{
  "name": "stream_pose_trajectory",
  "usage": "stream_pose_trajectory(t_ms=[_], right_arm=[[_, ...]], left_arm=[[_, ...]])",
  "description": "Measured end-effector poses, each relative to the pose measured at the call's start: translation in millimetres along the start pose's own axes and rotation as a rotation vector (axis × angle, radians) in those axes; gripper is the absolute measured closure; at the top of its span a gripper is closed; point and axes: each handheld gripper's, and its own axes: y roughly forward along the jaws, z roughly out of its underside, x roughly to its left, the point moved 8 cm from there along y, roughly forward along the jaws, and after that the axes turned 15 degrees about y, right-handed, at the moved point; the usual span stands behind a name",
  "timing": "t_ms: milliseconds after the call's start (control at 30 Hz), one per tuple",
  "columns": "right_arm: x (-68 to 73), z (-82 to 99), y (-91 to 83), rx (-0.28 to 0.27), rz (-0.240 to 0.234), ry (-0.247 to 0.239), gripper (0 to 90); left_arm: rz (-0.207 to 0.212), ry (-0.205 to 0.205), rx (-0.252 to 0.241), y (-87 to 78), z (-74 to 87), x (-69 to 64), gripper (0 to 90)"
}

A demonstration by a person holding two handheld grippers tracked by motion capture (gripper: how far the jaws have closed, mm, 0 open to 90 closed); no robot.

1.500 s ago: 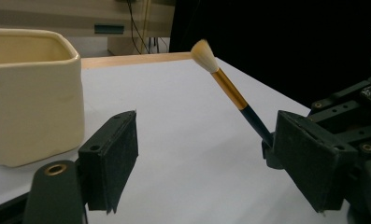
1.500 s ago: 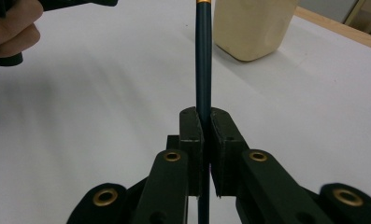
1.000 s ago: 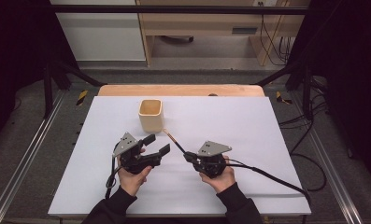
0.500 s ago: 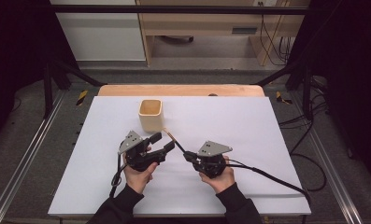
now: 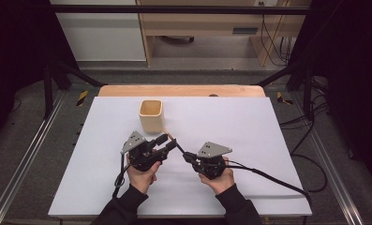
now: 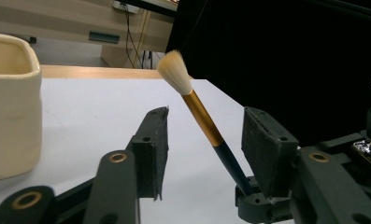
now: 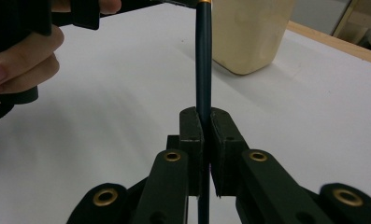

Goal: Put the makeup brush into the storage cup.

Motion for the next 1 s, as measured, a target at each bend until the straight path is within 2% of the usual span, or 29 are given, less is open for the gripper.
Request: stream_pose_trajectory(t_ms=[400, 567, 1000], right_arm=[[1.4, 0.6, 1.5, -0.003, -0.004, 0.004, 85.0], [1.7, 1.4, 2.3, 0.001, -0.01, 0.008, 85.0], [2.6, 3.8, 4.6, 0.013, -0.016, 0.017, 85.0]], left_arm=[[-0.008, -0.033, -0.014, 3.5, -1.6, -3.7, 64.5], [-0.022, -0.042, -0.011, 2.8, -1.6, -2.1, 73.4], [-0.004, -0.053, -0.023, 2.5, -4.0, -7.8, 78.5]])
